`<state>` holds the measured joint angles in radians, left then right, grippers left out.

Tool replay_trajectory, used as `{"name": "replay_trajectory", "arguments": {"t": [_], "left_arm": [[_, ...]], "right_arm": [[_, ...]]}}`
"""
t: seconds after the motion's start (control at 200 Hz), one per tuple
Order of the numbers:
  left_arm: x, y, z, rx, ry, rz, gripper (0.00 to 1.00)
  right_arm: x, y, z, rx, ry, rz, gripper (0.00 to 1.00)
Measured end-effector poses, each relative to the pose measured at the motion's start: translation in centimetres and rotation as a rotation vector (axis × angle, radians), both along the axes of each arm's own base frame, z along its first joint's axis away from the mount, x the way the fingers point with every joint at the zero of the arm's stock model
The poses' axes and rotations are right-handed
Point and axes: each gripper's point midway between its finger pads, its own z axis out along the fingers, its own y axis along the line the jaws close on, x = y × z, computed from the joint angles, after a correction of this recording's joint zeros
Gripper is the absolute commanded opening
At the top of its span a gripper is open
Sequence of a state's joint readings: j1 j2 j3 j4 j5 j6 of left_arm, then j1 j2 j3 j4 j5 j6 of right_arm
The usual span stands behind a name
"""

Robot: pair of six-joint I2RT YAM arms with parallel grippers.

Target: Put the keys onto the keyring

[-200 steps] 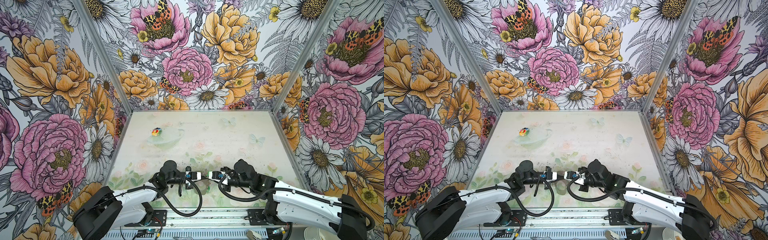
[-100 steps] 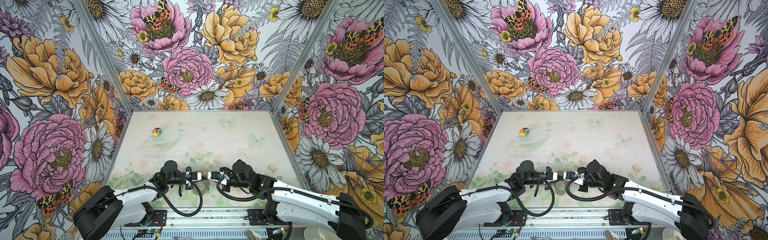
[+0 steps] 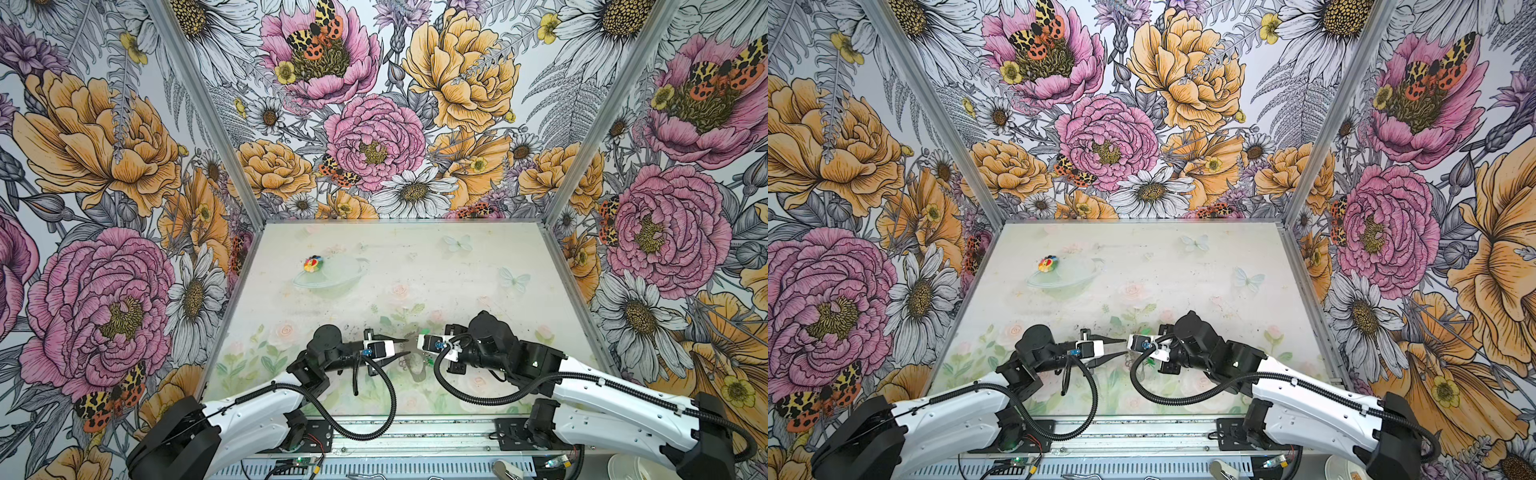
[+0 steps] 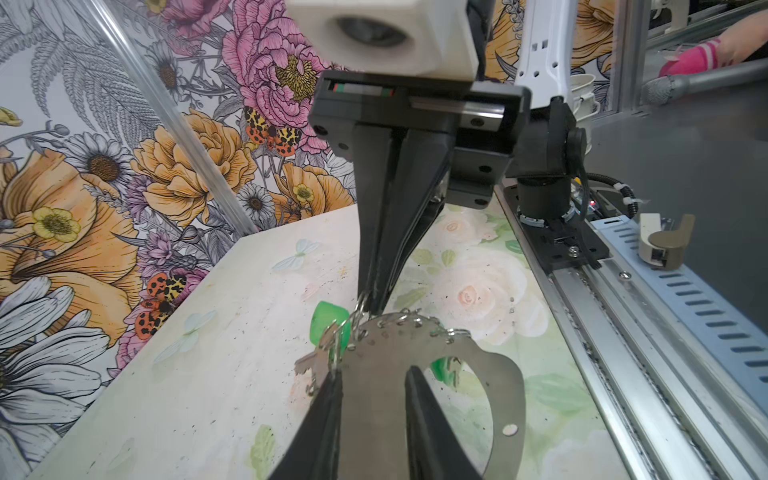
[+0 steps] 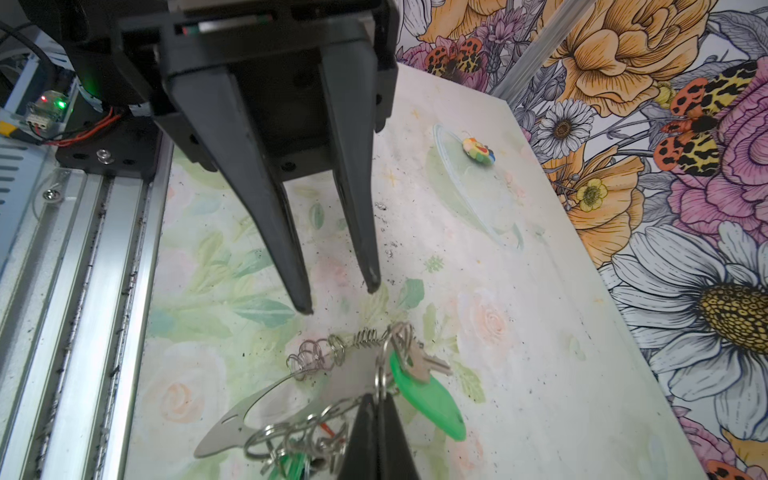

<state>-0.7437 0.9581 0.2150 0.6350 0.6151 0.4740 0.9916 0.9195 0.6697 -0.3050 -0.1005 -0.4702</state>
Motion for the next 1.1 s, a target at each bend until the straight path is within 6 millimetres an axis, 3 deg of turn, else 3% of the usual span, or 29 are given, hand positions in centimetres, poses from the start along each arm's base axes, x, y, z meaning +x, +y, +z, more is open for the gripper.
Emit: {"name": "replay_trajectory", "arguments": {"t": [0.205, 0.415, 0.736, 1.101], "left_arm": [[1.1, 0.7, 1.6, -0.041, -0.042, 0.089, 0.33], [0.7, 0.1, 1.4, -0.030, -0.028, 0.052, 0.33], [-0.2, -1.7, 0.4, 0.020, 0.031, -0.059, 0.32], [0.1, -1.8, -0.4, 0.049, 0.043, -0.044, 0.11]], "right_arm": [[0.0, -0.1, 0.8, -0.043, -0.022, 0.026, 0.00], [-0.6, 0.0, -0.4, -0.094, 0.001, 0.069, 0.00], [-1.1, 0.3, -0.1, -0.092, -0.001, 0.106, 0.00], [-0.9, 0.1, 0.0, -0.083, 0.006, 0.095, 0.00]]}}
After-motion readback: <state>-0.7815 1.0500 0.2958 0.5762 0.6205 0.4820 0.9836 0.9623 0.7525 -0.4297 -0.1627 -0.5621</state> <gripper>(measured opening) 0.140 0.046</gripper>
